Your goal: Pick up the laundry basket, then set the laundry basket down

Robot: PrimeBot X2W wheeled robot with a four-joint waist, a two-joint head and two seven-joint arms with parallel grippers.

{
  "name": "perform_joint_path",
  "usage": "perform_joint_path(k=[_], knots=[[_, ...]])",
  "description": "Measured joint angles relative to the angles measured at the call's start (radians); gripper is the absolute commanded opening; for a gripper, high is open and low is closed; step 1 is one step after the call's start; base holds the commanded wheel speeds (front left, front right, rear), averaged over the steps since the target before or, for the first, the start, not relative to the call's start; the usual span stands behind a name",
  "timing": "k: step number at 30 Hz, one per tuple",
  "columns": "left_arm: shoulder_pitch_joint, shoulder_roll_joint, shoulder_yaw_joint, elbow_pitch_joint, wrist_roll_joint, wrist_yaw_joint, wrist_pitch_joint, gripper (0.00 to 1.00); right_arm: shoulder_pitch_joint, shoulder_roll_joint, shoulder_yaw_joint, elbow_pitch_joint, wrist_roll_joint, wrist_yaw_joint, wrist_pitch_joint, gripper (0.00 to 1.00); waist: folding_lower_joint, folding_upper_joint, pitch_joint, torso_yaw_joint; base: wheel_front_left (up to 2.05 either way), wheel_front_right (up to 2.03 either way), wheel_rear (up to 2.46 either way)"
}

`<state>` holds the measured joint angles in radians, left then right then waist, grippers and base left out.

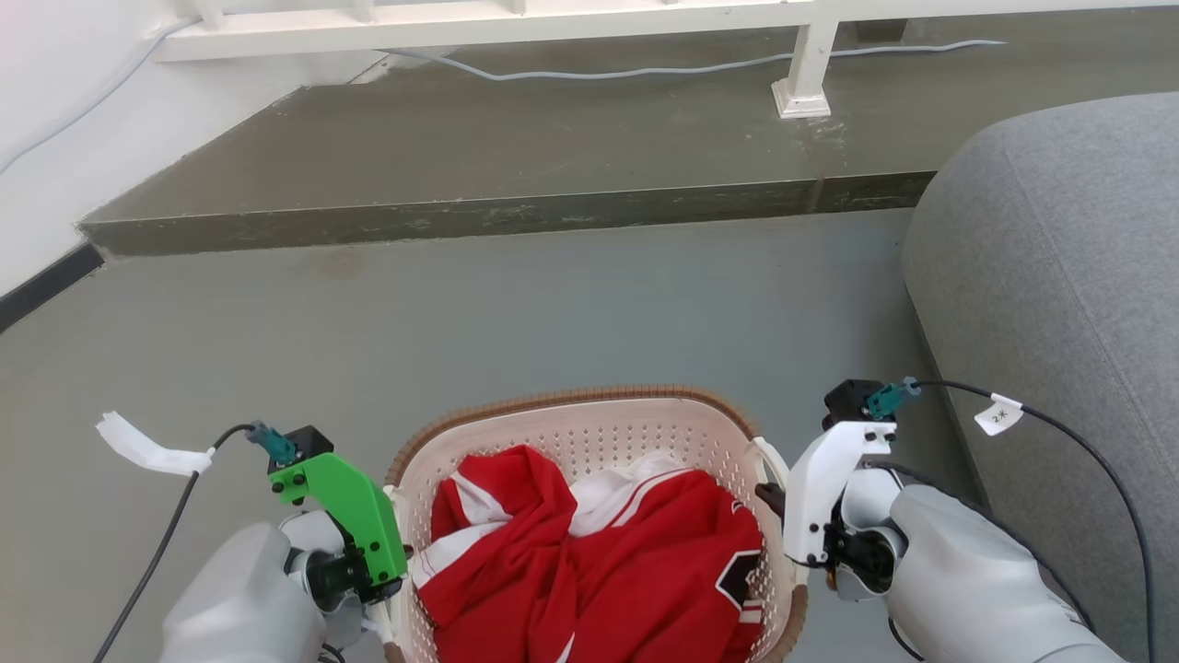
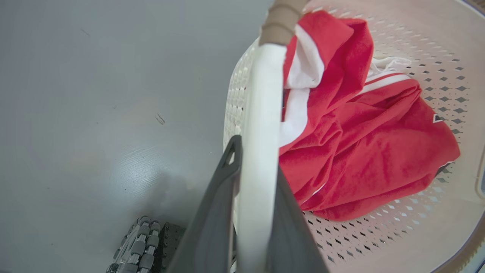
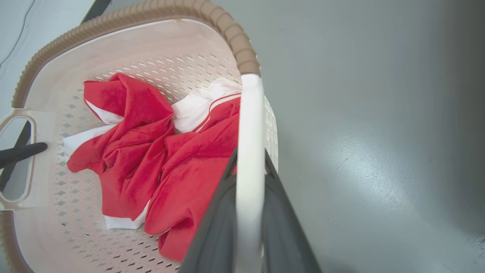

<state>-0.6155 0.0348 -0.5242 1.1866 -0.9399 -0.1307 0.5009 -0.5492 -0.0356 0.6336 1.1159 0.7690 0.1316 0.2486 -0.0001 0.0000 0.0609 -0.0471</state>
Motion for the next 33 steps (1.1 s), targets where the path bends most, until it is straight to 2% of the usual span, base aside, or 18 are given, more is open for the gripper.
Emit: perform_joint_path(k=[33], knots=[[0.002,0.008,-0.016,0.001,-0.025,0.0,0.0,0.0,0.005,-0.005,0.042,-0.001,0.042,0.0,0.007,0.0,0.0,0.0,0.007,0.003,0.0,0.0,0.0]])
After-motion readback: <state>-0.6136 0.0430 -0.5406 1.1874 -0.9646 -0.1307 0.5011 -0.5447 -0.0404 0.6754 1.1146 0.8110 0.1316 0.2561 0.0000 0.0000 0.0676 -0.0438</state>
